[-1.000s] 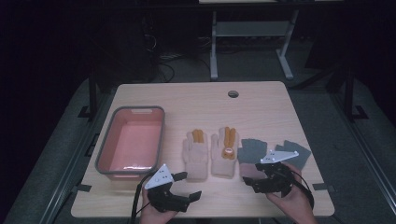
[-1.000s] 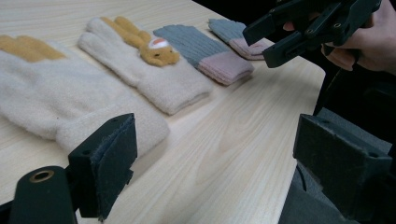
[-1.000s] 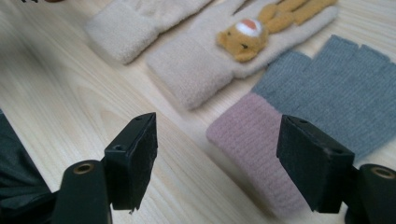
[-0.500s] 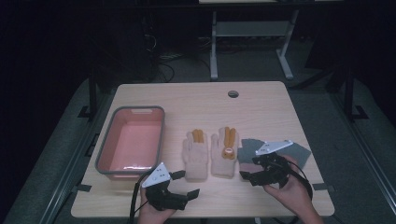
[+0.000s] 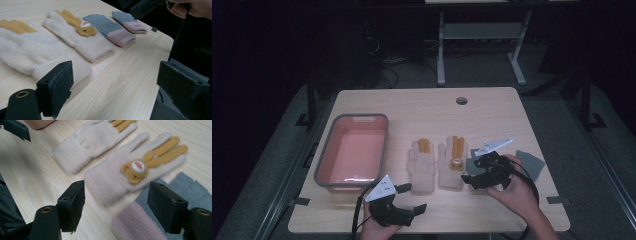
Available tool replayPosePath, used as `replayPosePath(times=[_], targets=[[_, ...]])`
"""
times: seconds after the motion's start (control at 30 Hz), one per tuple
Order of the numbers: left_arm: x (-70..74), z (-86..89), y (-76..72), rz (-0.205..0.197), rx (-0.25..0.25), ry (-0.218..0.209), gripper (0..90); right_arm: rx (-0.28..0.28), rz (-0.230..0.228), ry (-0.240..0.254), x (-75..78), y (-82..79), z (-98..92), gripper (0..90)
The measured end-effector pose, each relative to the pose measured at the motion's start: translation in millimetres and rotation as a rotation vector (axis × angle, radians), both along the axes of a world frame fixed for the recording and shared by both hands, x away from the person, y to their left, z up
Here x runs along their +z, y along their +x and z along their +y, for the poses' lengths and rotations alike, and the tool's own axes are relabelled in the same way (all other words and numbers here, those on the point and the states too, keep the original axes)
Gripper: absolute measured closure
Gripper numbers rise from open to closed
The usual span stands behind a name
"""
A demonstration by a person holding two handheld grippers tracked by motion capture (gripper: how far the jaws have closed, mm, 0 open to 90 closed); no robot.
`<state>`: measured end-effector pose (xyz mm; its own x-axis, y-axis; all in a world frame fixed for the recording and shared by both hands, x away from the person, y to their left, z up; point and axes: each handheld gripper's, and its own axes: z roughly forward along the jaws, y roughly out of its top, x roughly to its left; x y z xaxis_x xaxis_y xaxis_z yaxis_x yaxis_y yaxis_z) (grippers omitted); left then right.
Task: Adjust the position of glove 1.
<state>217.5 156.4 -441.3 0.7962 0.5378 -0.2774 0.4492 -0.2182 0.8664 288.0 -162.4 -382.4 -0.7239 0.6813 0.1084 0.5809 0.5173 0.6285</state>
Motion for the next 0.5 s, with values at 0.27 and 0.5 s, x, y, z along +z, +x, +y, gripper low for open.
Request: replayPosePath(times=[0.27,0.5], targets=[[-0.9,0.0,0.1,0.002,0.003,-0.003,13.7,0.022,0.013,-0.02,-1.1,14.4,13.9,31.2],[-1.0,-0.1,-0.4,0.001,0.001,-0.003,13.7,0.022,0.012,-0.032,-0.2,23.6,18.3,31.6]])
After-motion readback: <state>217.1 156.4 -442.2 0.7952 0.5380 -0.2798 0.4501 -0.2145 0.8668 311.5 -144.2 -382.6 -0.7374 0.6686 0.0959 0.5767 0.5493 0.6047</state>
